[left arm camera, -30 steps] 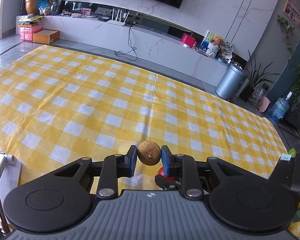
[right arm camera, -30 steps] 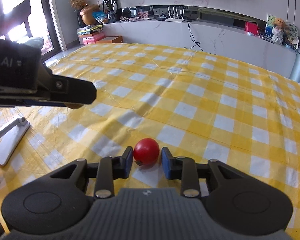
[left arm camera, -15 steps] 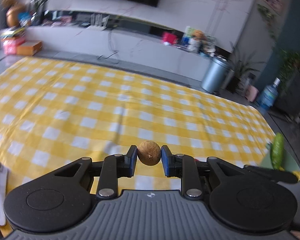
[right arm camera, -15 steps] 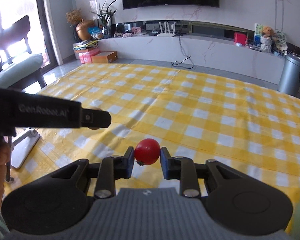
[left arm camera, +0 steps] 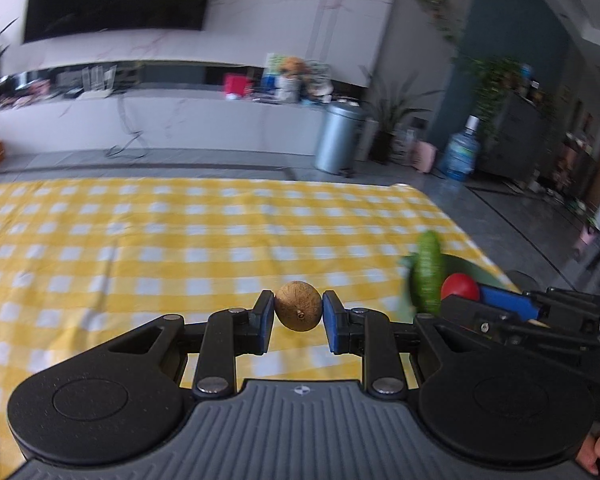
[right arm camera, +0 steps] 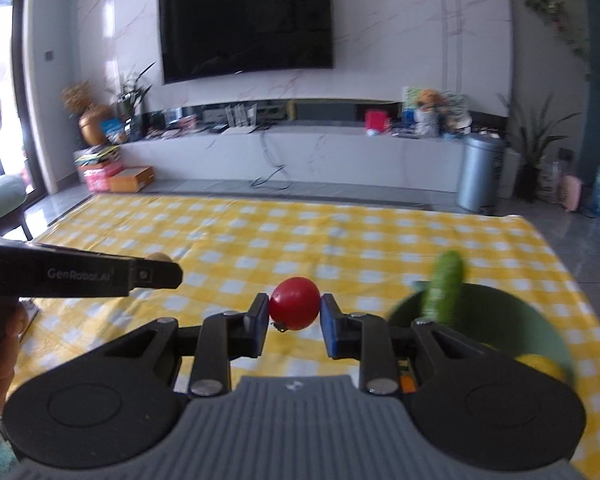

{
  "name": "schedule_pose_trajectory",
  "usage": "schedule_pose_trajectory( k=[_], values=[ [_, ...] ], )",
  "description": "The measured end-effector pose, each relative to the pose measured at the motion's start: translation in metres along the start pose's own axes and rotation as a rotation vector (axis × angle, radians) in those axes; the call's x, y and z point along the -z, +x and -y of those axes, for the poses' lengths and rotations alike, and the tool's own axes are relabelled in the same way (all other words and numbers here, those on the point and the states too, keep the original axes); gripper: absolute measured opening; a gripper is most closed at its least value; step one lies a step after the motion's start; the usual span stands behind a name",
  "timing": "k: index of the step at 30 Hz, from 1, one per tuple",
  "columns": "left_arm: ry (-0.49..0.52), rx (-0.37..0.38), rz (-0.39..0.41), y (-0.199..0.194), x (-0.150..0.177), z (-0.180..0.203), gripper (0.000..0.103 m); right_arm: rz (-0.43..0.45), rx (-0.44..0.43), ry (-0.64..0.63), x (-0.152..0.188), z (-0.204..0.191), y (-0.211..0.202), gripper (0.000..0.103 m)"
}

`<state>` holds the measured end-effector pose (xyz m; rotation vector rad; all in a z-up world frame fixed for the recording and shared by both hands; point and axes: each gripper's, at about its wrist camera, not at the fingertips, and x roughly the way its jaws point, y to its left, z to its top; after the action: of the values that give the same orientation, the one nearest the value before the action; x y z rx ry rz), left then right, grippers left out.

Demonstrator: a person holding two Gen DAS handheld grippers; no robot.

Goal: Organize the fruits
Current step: 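Carry the kiwi in the left tool while the right tool carries the tomato over the colander, then open the left tool dropping the kiwi while the right tool releases the tomato into the colander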

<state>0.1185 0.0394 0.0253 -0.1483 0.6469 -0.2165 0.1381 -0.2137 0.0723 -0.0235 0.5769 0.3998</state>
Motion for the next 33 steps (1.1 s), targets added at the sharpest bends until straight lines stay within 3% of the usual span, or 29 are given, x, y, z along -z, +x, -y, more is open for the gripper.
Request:
schedule_pose_trajectory(
  k=[7, 13, 28, 33],
  values=[
    [0.071, 0.105, -0.024, 0.016, -0.009, 0.054, 0.029, 0.049, 0.114, 0.093, 0.011, 0.055, -0.039, 0.024],
    [0.113, 0.197, -0.088, 0.042, -0.009, 0.089, 0.029, 0.029, 0.164, 0.140, 0.023, 0.084, -0.046, 0.024],
    [0.107, 0.243, -0.334, 0.120, 0.016, 0.117, 0.028, -0.158, 0.109, 0.235, 0.050, 0.110, -0.004, 0.025],
    [0.112, 0.251, -0.366, 0.127, 0.021, 0.120, 0.029, -0.220, 0.092, 0.259, 0.055, 0.116, 0.008, 0.025]
  ],
)
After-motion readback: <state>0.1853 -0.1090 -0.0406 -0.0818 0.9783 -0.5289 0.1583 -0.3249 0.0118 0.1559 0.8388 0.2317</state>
